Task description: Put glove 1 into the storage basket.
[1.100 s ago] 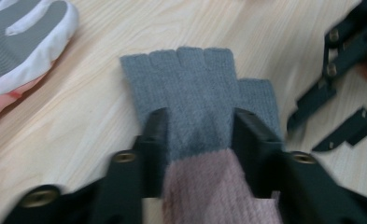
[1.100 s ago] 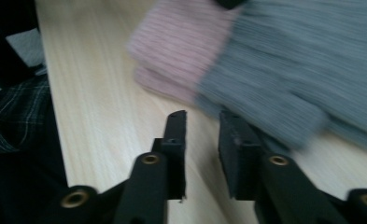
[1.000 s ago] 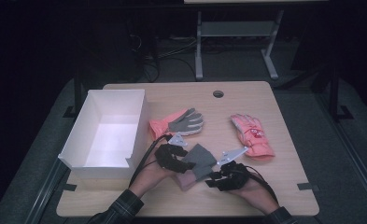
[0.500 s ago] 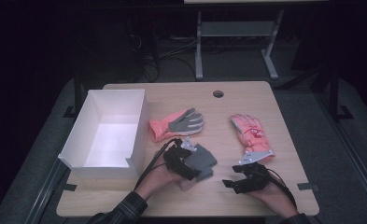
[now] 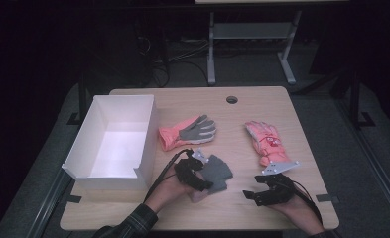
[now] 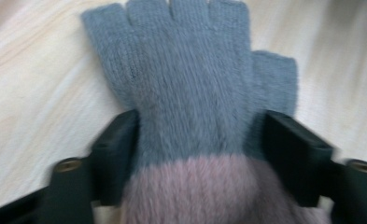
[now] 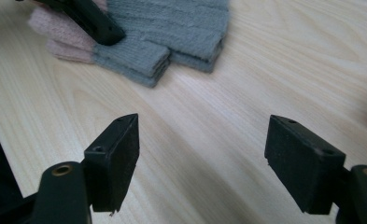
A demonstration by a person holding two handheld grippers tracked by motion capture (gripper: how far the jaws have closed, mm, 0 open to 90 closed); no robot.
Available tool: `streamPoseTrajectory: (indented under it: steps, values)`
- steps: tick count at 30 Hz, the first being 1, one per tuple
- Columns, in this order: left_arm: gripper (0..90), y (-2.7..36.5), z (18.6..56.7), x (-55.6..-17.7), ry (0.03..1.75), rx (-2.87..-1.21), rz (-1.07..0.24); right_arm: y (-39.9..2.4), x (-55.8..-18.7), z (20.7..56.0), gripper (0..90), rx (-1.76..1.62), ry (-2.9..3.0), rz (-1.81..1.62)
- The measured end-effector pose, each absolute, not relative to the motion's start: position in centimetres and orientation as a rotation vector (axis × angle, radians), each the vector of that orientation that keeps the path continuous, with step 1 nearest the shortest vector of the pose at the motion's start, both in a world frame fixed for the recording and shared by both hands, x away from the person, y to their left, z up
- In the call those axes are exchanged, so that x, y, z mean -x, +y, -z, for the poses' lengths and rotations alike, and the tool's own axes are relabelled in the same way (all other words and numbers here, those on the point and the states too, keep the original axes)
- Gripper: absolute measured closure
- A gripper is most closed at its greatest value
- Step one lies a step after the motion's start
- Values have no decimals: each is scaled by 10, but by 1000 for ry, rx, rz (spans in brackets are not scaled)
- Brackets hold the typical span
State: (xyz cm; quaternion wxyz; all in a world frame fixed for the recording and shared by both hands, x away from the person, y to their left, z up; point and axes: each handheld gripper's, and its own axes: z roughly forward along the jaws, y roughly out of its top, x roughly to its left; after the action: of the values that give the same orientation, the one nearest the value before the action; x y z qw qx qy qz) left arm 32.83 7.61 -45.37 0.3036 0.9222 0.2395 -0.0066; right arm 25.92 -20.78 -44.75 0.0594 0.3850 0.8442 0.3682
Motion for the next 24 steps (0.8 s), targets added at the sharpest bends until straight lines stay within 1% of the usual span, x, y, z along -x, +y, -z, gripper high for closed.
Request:
streamPoseTrajectory:
  steps: [2, 4, 6, 8, 15, 20, 24]
  values:
    - [496, 77, 453, -330, 624, -2440, 65, -209, -260, 448, 258, -1172, 2541, -1108]
    - [566, 76, 452, -330, 629, -2437, 83, -209, -260, 447, 256, -1178, 2534, -1118]
    - [601, 76, 449, -329, 622, -2443, 92, -208, -259, 446, 254, -1176, 2531, -1124]
    - [616, 76, 447, -328, 625, -2434, 126, -208, -260, 446, 244, -1172, 2533, -1122]
    - [622, 74, 433, -326, 624, -2411, 158, -209, -260, 447, 199, -1195, 2505, -1107]
    - [621, 79, 411, -327, 649, -2395, 130, -210, -260, 446, 142, -1222, 2463, -1120]
    - [620, 85, 395, -328, 674, -2375, 113, -209, -261, 447, 134, -1224, 2444, -1130]
